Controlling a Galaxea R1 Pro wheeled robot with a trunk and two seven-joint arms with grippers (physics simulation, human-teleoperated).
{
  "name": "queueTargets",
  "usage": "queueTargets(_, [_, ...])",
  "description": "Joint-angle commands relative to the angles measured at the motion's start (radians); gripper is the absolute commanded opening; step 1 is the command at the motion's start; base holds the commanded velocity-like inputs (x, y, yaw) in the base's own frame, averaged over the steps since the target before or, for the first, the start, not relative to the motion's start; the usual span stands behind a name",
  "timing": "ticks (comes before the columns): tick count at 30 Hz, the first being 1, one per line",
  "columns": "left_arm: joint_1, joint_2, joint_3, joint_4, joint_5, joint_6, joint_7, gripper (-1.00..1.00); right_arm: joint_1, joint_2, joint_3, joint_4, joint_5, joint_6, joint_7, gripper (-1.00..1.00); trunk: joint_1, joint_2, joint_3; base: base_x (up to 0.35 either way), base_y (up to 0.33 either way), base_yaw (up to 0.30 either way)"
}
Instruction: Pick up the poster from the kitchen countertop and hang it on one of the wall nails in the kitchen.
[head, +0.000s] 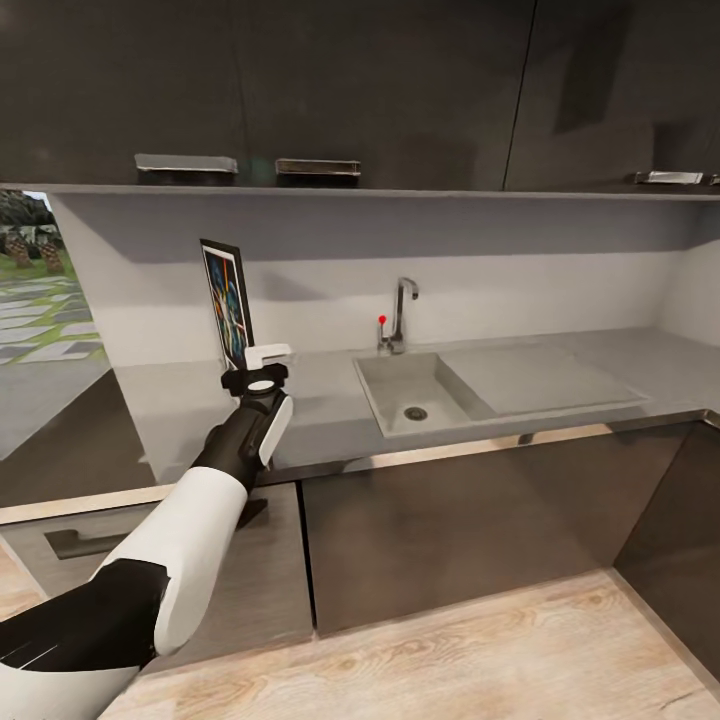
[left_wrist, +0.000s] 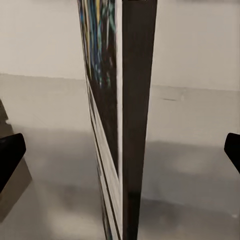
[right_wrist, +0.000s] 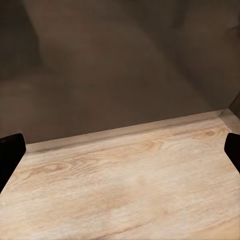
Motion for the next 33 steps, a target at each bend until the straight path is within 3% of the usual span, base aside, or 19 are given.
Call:
queueTargets(1, [-0.001,0.000,-0.002,-0.001,0.003,0.006,0.006,1.00,0.000,0.000,0.000,-0.001,0.000,-0.001,-0.001,1.00,0.000,-0.001,-0.001,0.002,0.002,0.000])
queueTargets(12, [-0.001,0.000,0.002,-0.003,0.003,0.005,0.007,1.00,0.000,0.000,0.000,-0.001,0.000,-0.001,-0.001,1.00,0.000,-0.001,-0.001,0.144,0.001,0.000])
queueTargets(30, [-0.001,0.000,0.011,-0.010,0.003,0.004,0.007,1.00,0.000,-0.001,0.000,0.000,0.000,-0.001,-0.001,1.00,0.000,-0.001,-0.001,0.009,0.000,0.000])
queueTargets(31, [-0.001,0.000,0.012,-0.010,0.003,0.004,0.007,-1.00,0.000,-0.001,0.000,0.000,0.000,-0.001,-0.001,1.00,0.000,-0.001,-0.001,0.000,0.000,0.000])
queueTargets(33, [-0.001,0.000,0.012,-0.010,0.003,0.004,0.007,-1.00,0.000,-0.001,0.000,0.000,0.000,-0.001,-0.001,1.00,0.000,-0.001,-0.001,0.000,0.000,0.000])
